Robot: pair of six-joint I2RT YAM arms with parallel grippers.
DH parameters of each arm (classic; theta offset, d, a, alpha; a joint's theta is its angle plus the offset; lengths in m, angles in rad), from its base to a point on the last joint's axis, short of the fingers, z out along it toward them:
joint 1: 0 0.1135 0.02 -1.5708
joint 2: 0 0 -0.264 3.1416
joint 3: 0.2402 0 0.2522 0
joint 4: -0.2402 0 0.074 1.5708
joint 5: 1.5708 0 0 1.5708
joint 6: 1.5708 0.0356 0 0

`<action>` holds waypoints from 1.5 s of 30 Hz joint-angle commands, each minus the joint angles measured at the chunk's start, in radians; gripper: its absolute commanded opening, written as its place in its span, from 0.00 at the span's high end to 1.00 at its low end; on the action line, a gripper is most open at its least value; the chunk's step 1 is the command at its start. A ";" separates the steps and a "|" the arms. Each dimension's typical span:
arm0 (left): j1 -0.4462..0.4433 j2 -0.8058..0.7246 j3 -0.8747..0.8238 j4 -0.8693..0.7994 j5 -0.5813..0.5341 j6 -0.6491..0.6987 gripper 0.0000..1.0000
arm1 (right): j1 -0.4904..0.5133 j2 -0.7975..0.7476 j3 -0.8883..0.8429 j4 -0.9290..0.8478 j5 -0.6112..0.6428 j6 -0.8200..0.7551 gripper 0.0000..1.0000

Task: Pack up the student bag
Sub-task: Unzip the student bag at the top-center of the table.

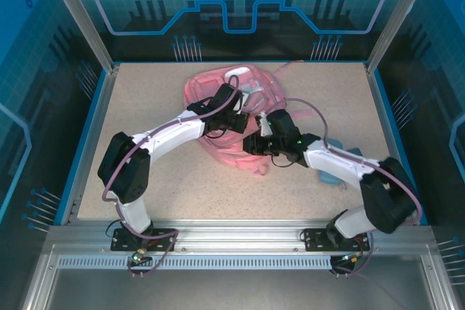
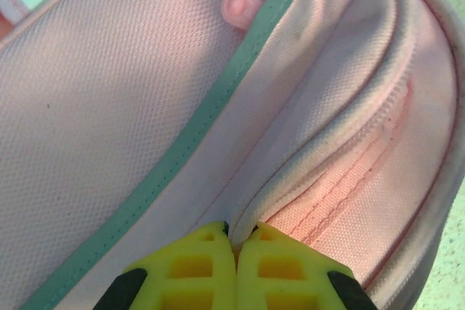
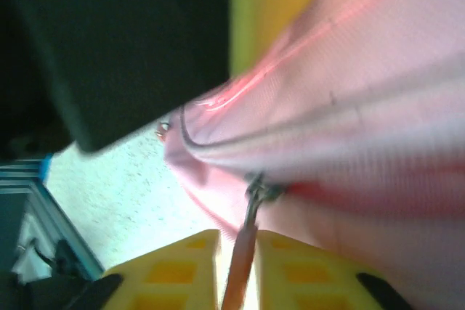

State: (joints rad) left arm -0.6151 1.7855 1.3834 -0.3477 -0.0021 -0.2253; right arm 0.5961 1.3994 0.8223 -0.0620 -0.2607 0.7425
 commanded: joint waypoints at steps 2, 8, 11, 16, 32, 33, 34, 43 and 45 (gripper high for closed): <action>0.017 -0.074 -0.054 0.131 0.050 -0.037 1.00 | -0.096 -0.147 -0.018 -0.115 0.006 0.052 0.62; 0.018 -0.130 -0.127 0.156 0.104 0.012 1.00 | -0.246 -0.181 0.065 -0.268 -0.106 0.028 0.44; 0.018 -0.168 -0.171 0.180 0.139 0.032 1.00 | -0.284 -0.129 0.148 -0.298 -0.176 0.028 0.41; 0.019 -0.212 -0.209 0.191 0.195 0.048 1.00 | -0.285 -0.007 0.240 -0.283 -0.243 0.057 0.39; 0.020 -0.292 -0.252 0.154 0.169 -0.066 0.83 | -0.228 0.114 0.213 -0.013 -0.313 0.213 0.73; 0.020 -0.303 -0.251 0.127 0.142 -0.091 0.75 | -0.227 0.116 0.214 0.003 -0.318 0.217 0.79; 0.020 -0.317 -0.246 0.093 0.112 -0.115 0.68 | -0.224 0.115 0.216 0.011 -0.317 0.221 0.84; -0.008 -0.501 -0.377 -0.022 0.097 -0.351 0.49 | -0.205 0.082 0.198 0.107 -0.310 0.271 0.91; -0.033 -0.516 -0.417 0.008 0.103 -0.395 0.49 | -0.202 0.082 0.199 0.120 -0.313 0.285 0.91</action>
State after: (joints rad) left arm -0.6186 1.2877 1.0187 -0.3336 0.0708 -0.5083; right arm 0.3729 1.5097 1.0199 -0.0574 -0.5320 1.0031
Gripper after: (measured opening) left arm 0.507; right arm 0.121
